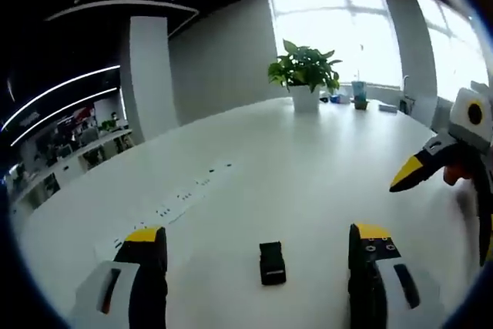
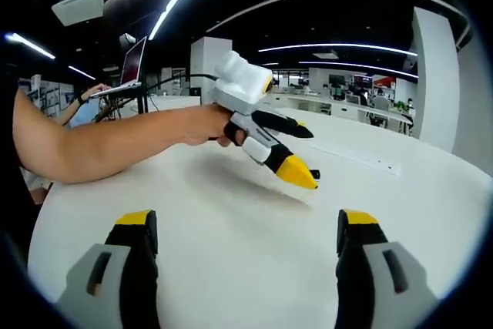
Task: Snap the two parts of the plastic buckle together until the buckle closes and remains connected.
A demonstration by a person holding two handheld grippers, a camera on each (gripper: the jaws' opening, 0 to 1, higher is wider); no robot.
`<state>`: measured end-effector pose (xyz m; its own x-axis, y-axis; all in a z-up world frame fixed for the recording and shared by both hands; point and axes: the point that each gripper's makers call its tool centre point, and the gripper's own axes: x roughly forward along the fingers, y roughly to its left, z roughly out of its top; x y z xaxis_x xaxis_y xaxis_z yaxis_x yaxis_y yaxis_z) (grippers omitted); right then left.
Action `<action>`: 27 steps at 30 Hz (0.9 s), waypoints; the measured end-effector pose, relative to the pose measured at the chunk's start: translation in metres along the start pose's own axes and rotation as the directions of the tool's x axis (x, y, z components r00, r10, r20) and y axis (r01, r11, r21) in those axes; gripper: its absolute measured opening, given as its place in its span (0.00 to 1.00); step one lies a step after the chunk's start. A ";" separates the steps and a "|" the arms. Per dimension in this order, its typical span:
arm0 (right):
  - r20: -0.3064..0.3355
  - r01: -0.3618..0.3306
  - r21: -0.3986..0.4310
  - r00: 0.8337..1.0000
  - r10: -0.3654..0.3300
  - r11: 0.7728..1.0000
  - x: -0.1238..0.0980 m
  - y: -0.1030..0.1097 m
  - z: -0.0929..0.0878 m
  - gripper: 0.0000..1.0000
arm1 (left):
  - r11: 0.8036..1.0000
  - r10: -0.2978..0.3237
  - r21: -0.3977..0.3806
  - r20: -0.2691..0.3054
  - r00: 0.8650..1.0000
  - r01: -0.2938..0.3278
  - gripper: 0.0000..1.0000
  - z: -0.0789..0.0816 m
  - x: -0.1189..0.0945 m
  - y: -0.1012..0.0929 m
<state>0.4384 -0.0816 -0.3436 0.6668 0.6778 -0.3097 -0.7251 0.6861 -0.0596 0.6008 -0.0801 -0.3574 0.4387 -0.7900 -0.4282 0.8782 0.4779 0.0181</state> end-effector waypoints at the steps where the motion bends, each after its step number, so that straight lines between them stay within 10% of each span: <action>1: 0.000 0.000 0.000 1.000 0.000 1.000 0.000 0.000 0.000 0.97 | 1.000 0.001 -0.004 -0.002 1.000 -0.001 1.00 0.000 0.000 0.000; 27: -0.017 0.021 0.035 1.000 -0.021 0.999 0.000 -0.006 -0.005 1.00 | 0.998 0.017 -0.056 -0.043 0.999 -0.019 0.99 -0.007 -0.006 0.001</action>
<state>0.4414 -0.0870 -0.3483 0.6786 0.6590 -0.3245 -0.7043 0.7092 -0.0326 0.5978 -0.0726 -0.3612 0.4451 -0.7647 -0.4659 0.8574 0.5140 -0.0246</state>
